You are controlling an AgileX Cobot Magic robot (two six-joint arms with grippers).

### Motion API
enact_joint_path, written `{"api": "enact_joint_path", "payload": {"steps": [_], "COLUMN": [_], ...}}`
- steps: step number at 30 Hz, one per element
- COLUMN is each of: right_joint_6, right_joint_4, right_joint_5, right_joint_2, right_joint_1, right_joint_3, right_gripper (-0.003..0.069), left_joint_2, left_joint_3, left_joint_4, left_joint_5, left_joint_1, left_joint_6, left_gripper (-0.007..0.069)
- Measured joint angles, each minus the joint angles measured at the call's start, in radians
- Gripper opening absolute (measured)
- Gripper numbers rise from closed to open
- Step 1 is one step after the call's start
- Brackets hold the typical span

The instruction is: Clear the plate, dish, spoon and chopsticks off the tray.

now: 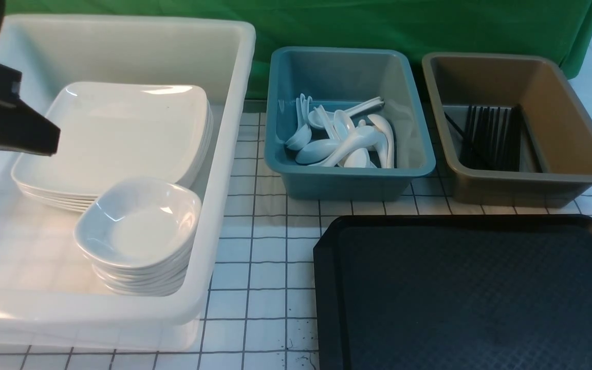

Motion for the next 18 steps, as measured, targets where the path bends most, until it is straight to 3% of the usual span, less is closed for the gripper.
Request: {"api": "enact_joint_path", "payload": {"steps": [6, 8, 15, 18], "right_joint_6": [0.0, 0.0, 0.0, 0.0], "right_joint_4": [-0.005, -0.006, -0.006, -0.006], "right_joint_5": [0.0, 0.0, 0.0, 0.0], "right_joint_2": [0.0, 0.0, 0.0, 0.0], "right_joint_1": [0.04, 0.04, 0.04, 0.04], "right_joint_3": [0.0, 0.0, 0.0, 0.0], "right_gripper": [0.0223, 0.0227, 0.0237, 0.0238], "left_joint_2": [-0.024, -0.079, -0.338, -0.534], "left_joint_3": [0.004, 0.038, 0.271, 0.454], "left_joint_4": [0.025, 0.066, 0.074, 0.008], "left_joint_5": [-0.002, -0.008, -0.003, -0.036], "left_joint_1": [-0.028, -0.083, -0.246, -0.287], "left_joint_6": [-0.051, -0.078, -0.085, -0.055], "left_gripper": [0.0004, 0.0004, 0.0004, 0.0004]}}
